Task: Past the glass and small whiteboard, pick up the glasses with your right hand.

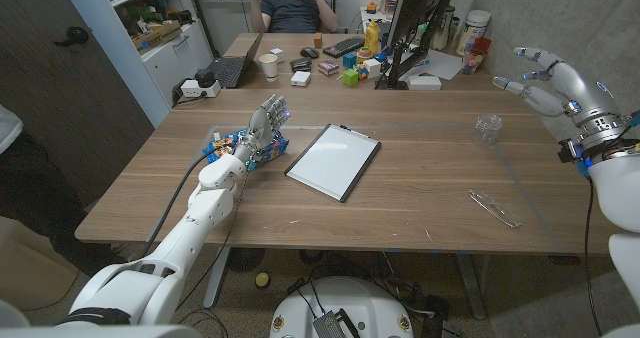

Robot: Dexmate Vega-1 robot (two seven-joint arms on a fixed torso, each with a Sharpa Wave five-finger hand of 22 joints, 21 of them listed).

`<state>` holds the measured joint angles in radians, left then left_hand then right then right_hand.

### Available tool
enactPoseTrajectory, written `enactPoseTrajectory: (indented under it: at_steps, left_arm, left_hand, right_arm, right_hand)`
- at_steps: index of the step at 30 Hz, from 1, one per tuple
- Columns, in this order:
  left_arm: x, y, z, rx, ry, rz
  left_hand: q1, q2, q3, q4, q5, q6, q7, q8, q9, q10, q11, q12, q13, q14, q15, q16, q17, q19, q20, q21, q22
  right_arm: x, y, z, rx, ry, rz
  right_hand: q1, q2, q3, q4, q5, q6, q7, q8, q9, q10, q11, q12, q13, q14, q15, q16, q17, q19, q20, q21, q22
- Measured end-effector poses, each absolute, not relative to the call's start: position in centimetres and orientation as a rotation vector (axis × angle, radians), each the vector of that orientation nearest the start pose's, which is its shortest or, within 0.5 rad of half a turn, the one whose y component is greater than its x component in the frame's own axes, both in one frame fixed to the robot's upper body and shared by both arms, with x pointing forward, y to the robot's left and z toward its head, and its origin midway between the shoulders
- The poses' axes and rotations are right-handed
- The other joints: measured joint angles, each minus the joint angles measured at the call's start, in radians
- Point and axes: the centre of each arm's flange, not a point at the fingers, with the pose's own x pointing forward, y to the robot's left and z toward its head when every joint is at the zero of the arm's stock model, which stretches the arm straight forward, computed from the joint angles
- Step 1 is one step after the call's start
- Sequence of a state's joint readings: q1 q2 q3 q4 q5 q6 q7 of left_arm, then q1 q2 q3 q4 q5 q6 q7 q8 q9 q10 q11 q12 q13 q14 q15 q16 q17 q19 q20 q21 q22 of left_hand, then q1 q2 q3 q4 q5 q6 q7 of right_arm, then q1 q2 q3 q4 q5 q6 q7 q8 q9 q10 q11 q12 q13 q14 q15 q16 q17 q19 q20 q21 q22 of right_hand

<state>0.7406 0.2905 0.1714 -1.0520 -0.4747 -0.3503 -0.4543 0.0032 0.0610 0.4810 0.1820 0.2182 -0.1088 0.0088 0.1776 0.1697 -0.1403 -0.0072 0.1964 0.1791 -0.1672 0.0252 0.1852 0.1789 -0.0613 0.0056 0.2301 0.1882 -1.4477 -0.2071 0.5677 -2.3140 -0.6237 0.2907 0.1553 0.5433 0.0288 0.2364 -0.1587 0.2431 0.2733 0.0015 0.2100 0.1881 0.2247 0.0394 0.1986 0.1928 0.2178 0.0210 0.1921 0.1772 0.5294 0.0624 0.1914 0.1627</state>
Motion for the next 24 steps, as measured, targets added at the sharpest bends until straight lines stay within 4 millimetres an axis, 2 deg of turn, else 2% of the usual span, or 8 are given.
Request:
enactPoseTrajectory:
  at_steps: [4, 9, 17, 24]
  left_arm:
    - [67.3, 26.9, -1.6, 0.008, -0.659, -0.442]
    - [67.4, 26.7, -1.5, 0.011, -0.660, -0.451]
    - [67.4, 26.6, -1.4, 0.014, -0.661, -0.458]
    - [67.5, 26.7, -1.3, 0.016, -0.661, -0.461]
  left_hand:
    - [0.000, 0.000, 0.000, 0.000, 0.000, 0.000, 0.000, 0.000, 0.000, 0.000, 0.000, 0.000, 0.000, 0.000, 0.000, 0.000, 0.000, 0.000, 0.000, 0.000, 0.000]
    - [0.000, 0.000, 0.000, 0.000, 0.000, 0.000, 0.000, 0.000, 0.000, 0.000, 0.000, 0.000, 0.000, 0.000, 0.000, 0.000, 0.000, 0.000, 0.000, 0.000, 0.000]
    - [0.000, 0.000, -0.004, 0.004, 0.000, 0.000, 0.000, 0.000, 0.000, 0.000, 0.000, 0.000, 0.000, 0.000, 0.000, 0.000, 0.000, 0.000, 0.000, 0.000, 0.000]
    - [0.000, 0.000, -0.008, 0.000, 0.000, 0.000, 0.000, 0.000, 0.000, 0.000, 0.000, 0.000, 0.000, 0.000, 0.000, 0.000, 0.000, 0.000, 0.000, 0.000, 0.000]
  right_arm:
    - [34.0, -39.9, 5.2, -1.149, -0.877, -0.551]
    - [33.1, -40.0, 4.7, -1.253, -0.825, -0.609]
    - [31.8, -40.4, 4.2, -1.336, -0.761, -0.680]
    - [31.1, -40.2, 3.9, -1.406, -0.712, -0.729]
  right_hand:
    - [0.010, 0.000, 0.004, -0.004, 0.000, 0.007, -0.007, 0.000, 0.000, 0.000, -0.008, -0.001, 0.000, 0.000, 0.000, 0.000, 0.000, -0.005, -0.005, 0.000, 0.000]
    - [0.027, -0.004, 0.008, -0.008, 0.000, 0.018, -0.018, 0.000, 0.000, 0.000, -0.011, -0.001, 0.000, -0.001, -0.001, 0.000, 0.000, -0.005, -0.005, 0.000, 0.000]
    - [0.060, 0.008, 0.020, -0.014, 0.000, 0.018, -0.018, 0.000, 0.000, -0.009, -0.020, -0.001, 0.000, -0.005, -0.005, 0.000, 0.000, -0.005, -0.005, 0.000, 0.000]
    - [0.079, 0.003, 0.025, -0.019, 0.000, 0.018, -0.018, 0.000, 0.000, -0.014, -0.025, -0.001, 0.005, -0.011, -0.011, -0.004, 0.000, -0.005, -0.005, 0.000, 0.000]
